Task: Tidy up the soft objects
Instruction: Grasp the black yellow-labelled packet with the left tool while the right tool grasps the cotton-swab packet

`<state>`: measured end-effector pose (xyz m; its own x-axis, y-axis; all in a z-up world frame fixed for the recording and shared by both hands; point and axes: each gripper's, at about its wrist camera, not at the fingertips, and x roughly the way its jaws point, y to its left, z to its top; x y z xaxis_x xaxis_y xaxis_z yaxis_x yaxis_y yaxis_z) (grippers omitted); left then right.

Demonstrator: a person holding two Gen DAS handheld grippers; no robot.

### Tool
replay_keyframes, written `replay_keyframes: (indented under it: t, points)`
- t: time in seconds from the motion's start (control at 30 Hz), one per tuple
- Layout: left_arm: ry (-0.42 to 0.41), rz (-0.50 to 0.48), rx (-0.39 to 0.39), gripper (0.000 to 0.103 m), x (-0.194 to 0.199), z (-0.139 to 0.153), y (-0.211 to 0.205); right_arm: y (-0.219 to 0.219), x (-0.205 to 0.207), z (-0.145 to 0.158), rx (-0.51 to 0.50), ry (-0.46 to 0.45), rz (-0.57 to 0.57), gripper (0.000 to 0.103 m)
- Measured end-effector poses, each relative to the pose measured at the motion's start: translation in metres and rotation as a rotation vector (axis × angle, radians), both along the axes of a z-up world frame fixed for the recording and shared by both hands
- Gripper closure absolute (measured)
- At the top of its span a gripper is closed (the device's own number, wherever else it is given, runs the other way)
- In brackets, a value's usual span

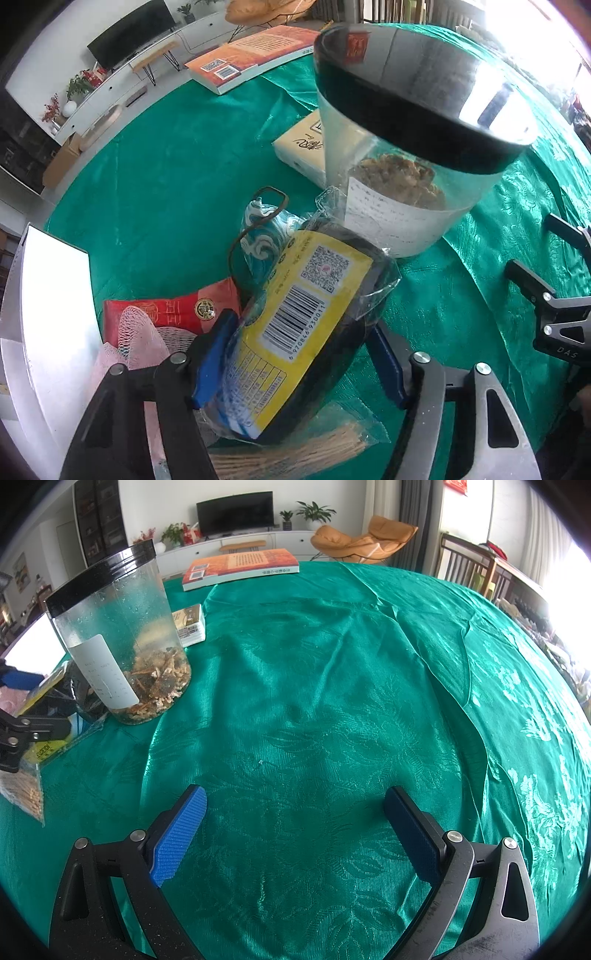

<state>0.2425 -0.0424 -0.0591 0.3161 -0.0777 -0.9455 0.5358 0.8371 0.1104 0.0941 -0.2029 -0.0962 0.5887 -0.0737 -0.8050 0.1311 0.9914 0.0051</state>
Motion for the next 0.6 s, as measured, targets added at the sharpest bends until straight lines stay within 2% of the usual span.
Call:
replay_keyframes:
  t: [0.1,0.2,0.4,0.47,0.53,0.57,0.6]
  points:
    - [0.007,0.089,-0.137,0.041,-0.008,0.023,0.029,0.0,0.0,0.0,0.0,0.0,0.0,0.005]
    - [-0.015,0.166,-0.326,0.041,-0.023,0.06,0.067,0.0,0.0,0.0,0.0,0.0,0.0,0.005]
    - [-0.095,0.267,-0.527,0.041,-0.053,0.125,0.137,0.002,0.006,0.0,-0.002,0.004,-0.03,0.003]
    - [-0.115,0.296,-0.548,0.041,-0.065,0.136,0.159,0.009,0.002,0.005,0.058,-0.004,0.064,0.005]
    - [-0.144,0.317,-0.535,0.041,-0.078,0.14,0.176,0.031,-0.015,0.022,0.218,-0.056,0.253,0.006]
    - [-0.155,0.328,-0.523,0.041,-0.083,0.141,0.182,0.054,-0.024,0.033,0.228,-0.07,0.369,0.006]
    - [-0.162,0.341,-0.516,0.041,-0.088,0.139,0.188,0.082,-0.032,0.042,0.196,-0.072,0.489,0.006]
